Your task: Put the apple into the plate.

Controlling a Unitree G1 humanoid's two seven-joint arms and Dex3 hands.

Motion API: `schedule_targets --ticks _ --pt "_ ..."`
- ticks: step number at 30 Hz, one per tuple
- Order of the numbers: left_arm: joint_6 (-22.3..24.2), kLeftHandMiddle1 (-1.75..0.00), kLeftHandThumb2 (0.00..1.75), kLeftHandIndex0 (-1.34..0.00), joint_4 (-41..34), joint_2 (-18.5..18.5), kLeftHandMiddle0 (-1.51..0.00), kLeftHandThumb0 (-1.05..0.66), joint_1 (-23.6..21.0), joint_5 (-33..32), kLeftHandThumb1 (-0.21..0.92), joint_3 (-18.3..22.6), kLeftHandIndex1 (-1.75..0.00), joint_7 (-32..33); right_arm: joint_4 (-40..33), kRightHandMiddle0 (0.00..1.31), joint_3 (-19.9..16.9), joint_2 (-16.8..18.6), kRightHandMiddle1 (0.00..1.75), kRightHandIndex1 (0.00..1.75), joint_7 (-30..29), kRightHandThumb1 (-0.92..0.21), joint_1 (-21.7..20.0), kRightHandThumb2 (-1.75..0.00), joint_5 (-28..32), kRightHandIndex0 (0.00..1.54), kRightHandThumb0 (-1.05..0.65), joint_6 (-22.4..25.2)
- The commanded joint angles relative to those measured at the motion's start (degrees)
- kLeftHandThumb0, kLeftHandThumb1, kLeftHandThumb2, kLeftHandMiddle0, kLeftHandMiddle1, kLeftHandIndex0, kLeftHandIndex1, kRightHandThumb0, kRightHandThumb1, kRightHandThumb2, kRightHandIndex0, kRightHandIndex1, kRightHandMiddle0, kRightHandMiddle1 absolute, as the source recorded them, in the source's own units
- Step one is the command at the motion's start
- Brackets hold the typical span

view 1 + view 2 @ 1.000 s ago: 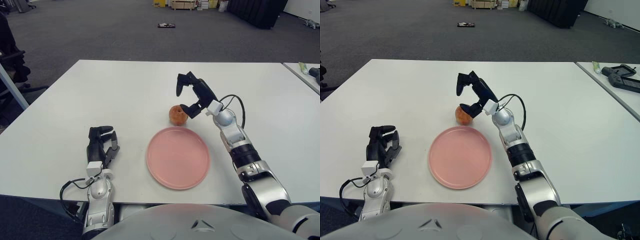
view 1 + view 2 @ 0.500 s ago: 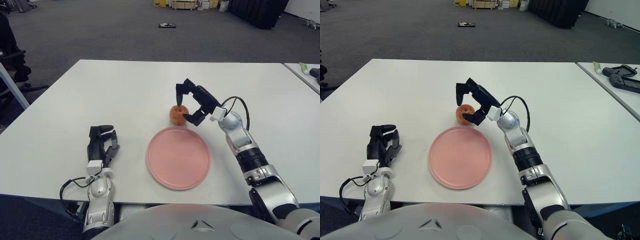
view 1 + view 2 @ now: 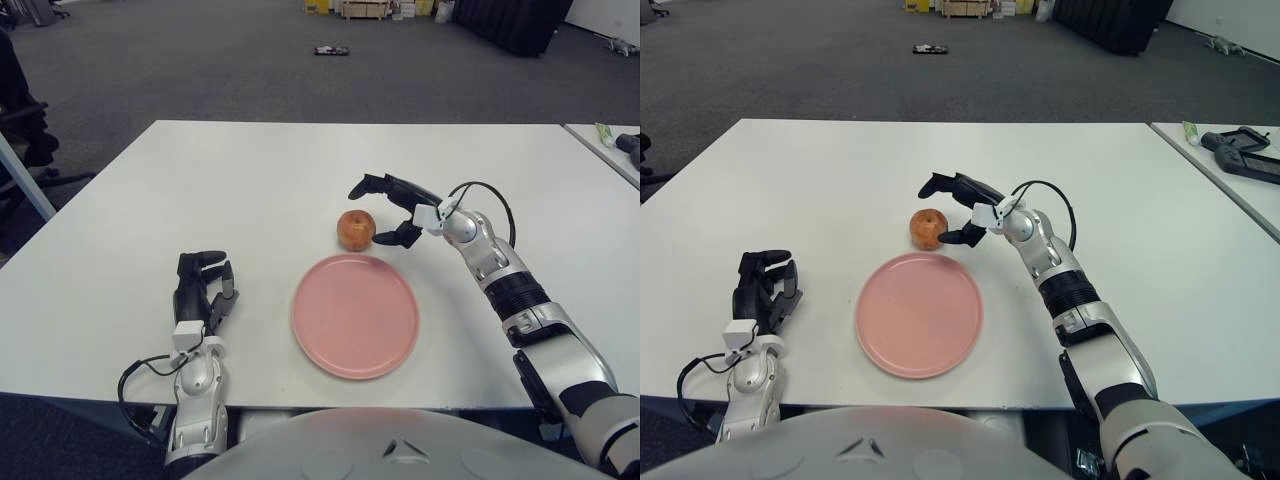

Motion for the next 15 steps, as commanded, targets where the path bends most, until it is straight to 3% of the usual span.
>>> schedule_targets --ticks 1,9,15 --pt "2.1 -1.54 0.61 -0.22 0.7 -0.3 -0.40 -0.35 1.3 -0.1 0.87 -0.3 -1.75 -0.3 4.2 0.00 1.5 -0.5 0.02 0.02 -2.1 -0.48 -2.4 -0.73 -3.0 0.00 -0.92 1.8" --pt "2.2 -1.55 0.59 -0.22 0.1 -0.4 -0.39 -0.35 1.9 -0.5 0.88 -0.5 -1.75 -0.6 11.1 0.00 4.1 2.1 0.00 0.00 -8.4 -0.51 -4.6 -0.65 -7.1 0.00 -0.96 5.6" --pt "2.4 -1.56 0.58 -0.22 -0.4 -0.3 -0.40 -0.35 2.3 -0.4 0.88 -0.7 -1.75 -0.6 15.4 0.00 5.6 3.4 0.00 0.00 -11.6 -0.43 -6.0 -0.70 -8.4 0.00 -0.94 5.9"
